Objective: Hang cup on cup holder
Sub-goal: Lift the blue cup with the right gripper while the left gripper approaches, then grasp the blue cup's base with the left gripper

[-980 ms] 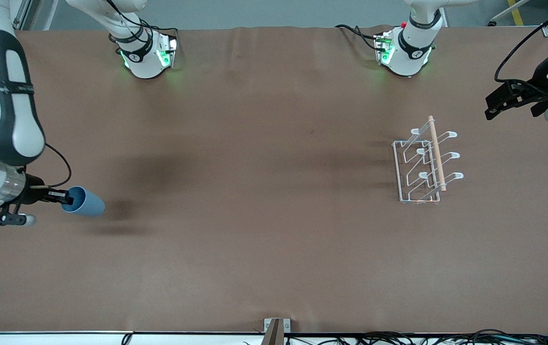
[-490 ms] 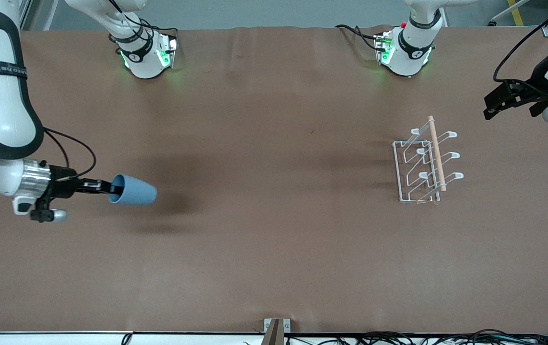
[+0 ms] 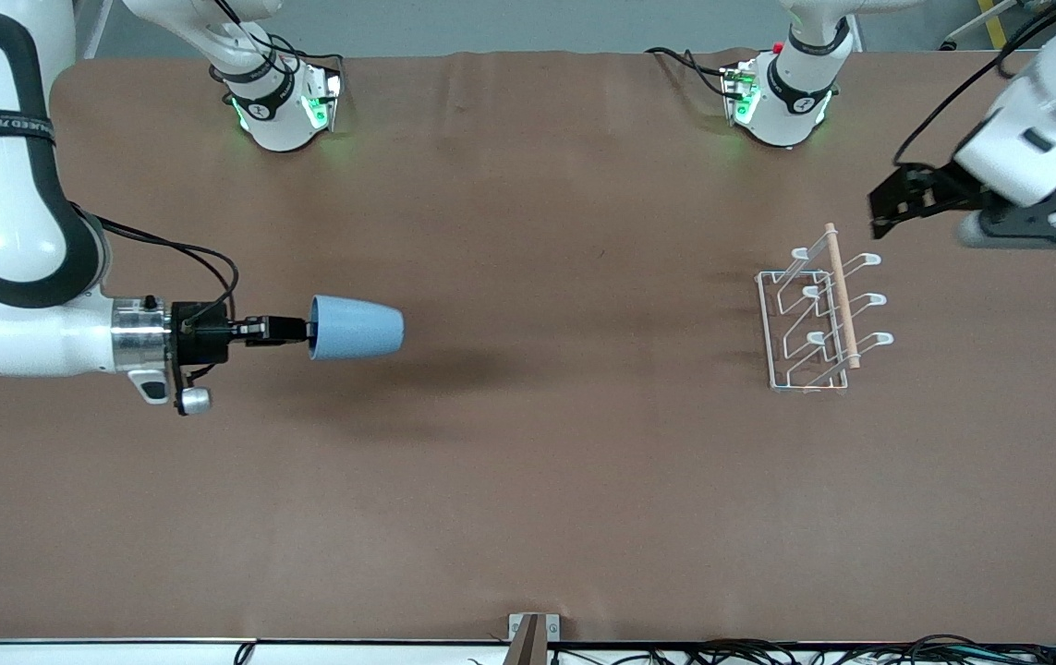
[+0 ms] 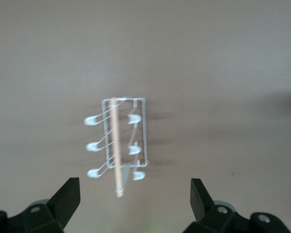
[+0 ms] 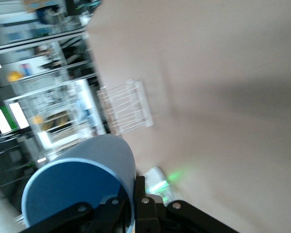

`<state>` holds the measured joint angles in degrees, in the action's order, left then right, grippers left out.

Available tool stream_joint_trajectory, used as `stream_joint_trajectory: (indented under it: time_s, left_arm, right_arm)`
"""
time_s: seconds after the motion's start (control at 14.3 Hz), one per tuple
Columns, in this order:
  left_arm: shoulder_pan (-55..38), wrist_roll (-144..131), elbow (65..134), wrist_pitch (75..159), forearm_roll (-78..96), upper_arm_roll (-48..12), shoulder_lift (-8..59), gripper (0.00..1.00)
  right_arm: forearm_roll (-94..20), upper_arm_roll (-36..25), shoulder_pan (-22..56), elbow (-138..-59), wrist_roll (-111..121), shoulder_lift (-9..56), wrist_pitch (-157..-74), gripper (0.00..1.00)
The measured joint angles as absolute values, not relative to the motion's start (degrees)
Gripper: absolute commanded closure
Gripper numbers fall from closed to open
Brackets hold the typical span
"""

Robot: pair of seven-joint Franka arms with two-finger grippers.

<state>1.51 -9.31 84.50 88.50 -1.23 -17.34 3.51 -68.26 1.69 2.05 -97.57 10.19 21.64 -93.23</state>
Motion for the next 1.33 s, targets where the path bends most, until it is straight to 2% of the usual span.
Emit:
stream_joint_trajectory:
  time_s: [0.21, 0.35, 0.7, 1.33]
  left_arm:
    - [0.43, -9.46, 83.55, 96.01, -1.47, -23.76, 8.97, 0.00]
    - [-3.71, -9.45, 82.77, 99.19, -4.87, -25.21, 11.20, 0.00]
    - [-13.81, -9.72, 78.35, 101.43, -8.63, -25.37, 14.74, 0.00]
    - [-20.57, -4.09, 75.96, 117.83, -9.22, -25.21, 22.65, 0.00]
  right_arm:
    - [-75.69, 1.74, 4.42, -97.54, 10.28, 23.89, -92.36, 1.00]
    - [-78.60, 1.76, 6.25, -97.43, 10.27, 25.55, -92.55, 1.00]
    - [-84.54, 1.75, 7.67, -97.20, 8.87, 29.55, -92.17, 1.00]
    - [-84.81, 1.76, 9.43, -95.78, 2.49, 30.60, -91.81, 0.99]
